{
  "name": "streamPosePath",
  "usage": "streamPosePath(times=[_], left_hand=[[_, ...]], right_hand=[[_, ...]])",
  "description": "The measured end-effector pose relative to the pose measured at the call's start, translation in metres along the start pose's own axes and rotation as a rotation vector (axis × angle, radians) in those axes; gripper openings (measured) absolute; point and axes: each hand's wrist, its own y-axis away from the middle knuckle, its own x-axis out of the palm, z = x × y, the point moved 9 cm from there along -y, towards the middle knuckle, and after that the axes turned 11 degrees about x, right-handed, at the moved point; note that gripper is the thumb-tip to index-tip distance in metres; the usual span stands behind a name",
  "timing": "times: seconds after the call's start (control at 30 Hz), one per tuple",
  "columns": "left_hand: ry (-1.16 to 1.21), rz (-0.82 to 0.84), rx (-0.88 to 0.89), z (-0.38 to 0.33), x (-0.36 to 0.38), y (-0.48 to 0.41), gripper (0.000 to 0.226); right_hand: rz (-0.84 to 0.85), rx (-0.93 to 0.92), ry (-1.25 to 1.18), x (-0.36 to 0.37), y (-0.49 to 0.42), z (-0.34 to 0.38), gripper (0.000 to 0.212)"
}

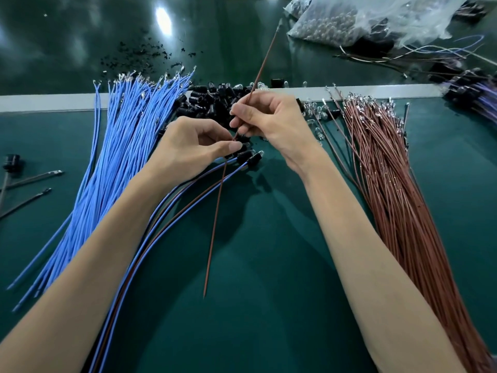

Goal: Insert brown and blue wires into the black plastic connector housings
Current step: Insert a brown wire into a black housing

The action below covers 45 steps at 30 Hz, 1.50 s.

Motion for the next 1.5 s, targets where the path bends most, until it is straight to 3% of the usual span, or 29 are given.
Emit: streamPosePath(times=[0.2,0.5,0.63,0.8,0.97,1.13,1.27,1.5], left_hand=[[0.049,0.019,0.025,-0.004,0.002,0.000,0.006],[0.150,-0.059,0.036,-0.005,-0.004,0.000,0.007],[0.122,-0.066,0.035,-0.005,-0.005,0.000,0.004],[0.089,-0.047,0.049,-0.006,0.000,0.002,0.004],[0.158,-0.078,0.041,-0.006,0.004,0.001,0.003],[0.236,-0.124,0.020,-0.002,-0.002,0.001,0.005],[0.265,-0.128,0.029,-0.003,-0.003,0.001,0.020],[0.341,-0.136,-0.006,0.003,0.001,0.001,0.005]], right_hand=[[-0.061,0.006,-0.025,-0.004,0.000,-0.004,0.013],[0.074,0.048,0.001,0.006,0.003,-0.003,0.009],[-0.089,0.032,-0.142,-0.014,0.001,0.000,0.012],[-0.055,0.032,-0.078,-0.008,0.002,0.001,0.018],[-0.167,0.029,-0.175,-0.017,0.002,-0.002,0.014],[-0.034,0.041,-0.094,-0.004,0.001,-0.002,0.013],[-0.010,0.013,-0.079,-0.001,0.002,0.000,0.016],[-0.009,0.091,0.036,0.003,0.001,-0.008,0.005]])
